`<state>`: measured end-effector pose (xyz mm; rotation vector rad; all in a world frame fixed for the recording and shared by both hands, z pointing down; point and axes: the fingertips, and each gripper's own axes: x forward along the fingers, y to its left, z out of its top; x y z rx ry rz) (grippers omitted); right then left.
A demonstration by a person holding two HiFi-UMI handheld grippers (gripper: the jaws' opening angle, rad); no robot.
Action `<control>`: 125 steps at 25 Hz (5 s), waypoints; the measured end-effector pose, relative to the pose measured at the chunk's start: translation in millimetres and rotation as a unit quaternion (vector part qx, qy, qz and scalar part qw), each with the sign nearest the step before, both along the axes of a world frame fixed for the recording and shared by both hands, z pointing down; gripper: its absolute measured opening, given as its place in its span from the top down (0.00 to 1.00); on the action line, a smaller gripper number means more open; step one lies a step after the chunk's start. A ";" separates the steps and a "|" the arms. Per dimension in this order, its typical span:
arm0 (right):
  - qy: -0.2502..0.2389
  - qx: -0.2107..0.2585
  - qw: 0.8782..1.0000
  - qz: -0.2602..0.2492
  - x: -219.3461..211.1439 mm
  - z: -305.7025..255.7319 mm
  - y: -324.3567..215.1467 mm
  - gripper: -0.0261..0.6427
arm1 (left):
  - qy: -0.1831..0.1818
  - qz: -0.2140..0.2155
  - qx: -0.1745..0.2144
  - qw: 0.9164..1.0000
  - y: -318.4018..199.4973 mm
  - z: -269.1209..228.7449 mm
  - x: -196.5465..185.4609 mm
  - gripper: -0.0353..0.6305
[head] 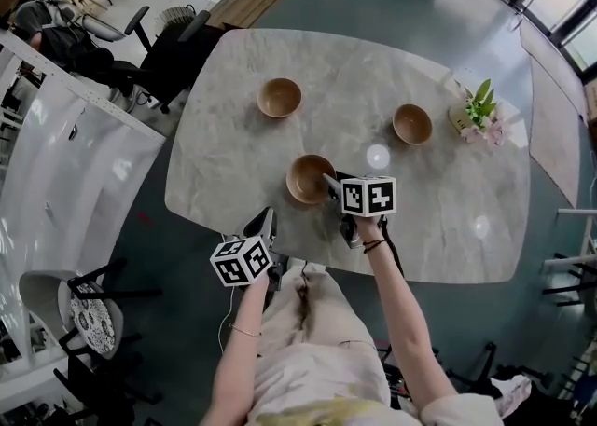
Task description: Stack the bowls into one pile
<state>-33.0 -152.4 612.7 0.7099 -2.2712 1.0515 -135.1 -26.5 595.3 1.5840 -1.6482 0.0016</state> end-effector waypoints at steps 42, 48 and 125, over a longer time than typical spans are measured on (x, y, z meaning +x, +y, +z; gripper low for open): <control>-0.060 0.034 0.995 0.077 -52.5 -56.4 -58.9 0.92 | -0.017 -0.021 0.071 0.997 -54.8 -51.3 -67.3 0.95; -0.068 0.039 0.991 0.108 -72.5 -61.8 -85.6 0.92 | -0.015 0.004 0.069 0.997 -83.1 -51.9 -84.2 0.95; 0.026 0.161 0.974 0.158 -103.5 -50.0 -153.0 0.92 | 0.018 0.109 0.058 0.992 -168.7 -30.2 -99.1 0.95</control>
